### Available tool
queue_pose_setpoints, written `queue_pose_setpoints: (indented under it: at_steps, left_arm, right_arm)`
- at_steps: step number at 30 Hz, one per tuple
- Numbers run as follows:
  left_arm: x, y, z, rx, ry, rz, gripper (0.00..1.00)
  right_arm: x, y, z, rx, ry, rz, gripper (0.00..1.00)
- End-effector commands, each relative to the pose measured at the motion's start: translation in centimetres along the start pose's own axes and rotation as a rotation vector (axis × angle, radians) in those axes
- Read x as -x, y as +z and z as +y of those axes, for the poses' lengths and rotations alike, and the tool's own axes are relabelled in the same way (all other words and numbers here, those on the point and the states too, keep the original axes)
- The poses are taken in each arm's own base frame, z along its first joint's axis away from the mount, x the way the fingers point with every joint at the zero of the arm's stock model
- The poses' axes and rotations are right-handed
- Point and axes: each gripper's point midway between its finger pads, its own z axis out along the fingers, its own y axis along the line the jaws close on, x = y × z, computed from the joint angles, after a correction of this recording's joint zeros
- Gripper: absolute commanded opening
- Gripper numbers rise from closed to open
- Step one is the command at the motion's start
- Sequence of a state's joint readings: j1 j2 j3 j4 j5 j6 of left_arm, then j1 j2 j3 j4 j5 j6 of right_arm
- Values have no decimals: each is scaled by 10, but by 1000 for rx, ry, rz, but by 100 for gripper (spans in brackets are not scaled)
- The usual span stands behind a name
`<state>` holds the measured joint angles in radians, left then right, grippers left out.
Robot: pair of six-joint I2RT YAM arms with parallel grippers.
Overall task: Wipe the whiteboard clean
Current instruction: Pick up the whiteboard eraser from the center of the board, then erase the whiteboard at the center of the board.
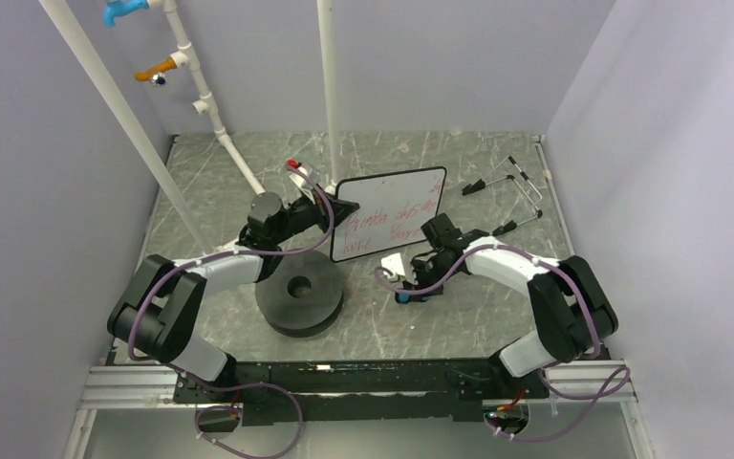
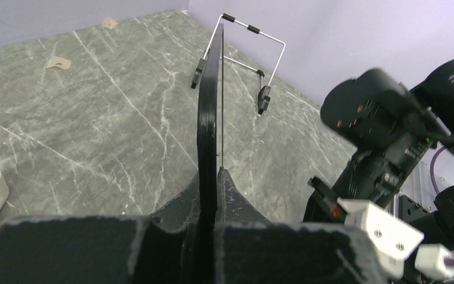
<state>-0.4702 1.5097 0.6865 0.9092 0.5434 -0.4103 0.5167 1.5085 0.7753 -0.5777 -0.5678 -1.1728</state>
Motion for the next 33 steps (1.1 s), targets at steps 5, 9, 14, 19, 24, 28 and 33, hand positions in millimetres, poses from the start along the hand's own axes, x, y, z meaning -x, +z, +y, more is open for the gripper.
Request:
queue_pose_setpoints:
  at_steps: [5,9,14,19,24,28,33]
  left_arm:
    - [18,-6,-13,1,-28,-47,0]
    - [16,-1,-16,9,-61,-33,0]
    - [11,6,-18,35,-95,-9,0]
    - [7,8,-23,34,-106,-6,0]
    - [2,11,-27,42,-83,18,0]
    - [1,14,-28,45,-55,29,0]
    - [-3,19,-32,48,-16,48,0]
  right_arm:
    - [38,-120,-65,-397,349,-310,0]
    - [13,-181,-105,-733,587,-382,0]
    - [3,-206,-151,-889,766,-445,0]
    - [0,-216,-188,-943,821,-484,0]
    - [2,-217,-207,-981,831,-486,0]
    - [4,-218,-211,-995,836,-487,0]
    - [-6,-209,-212,-987,861,-450,0]
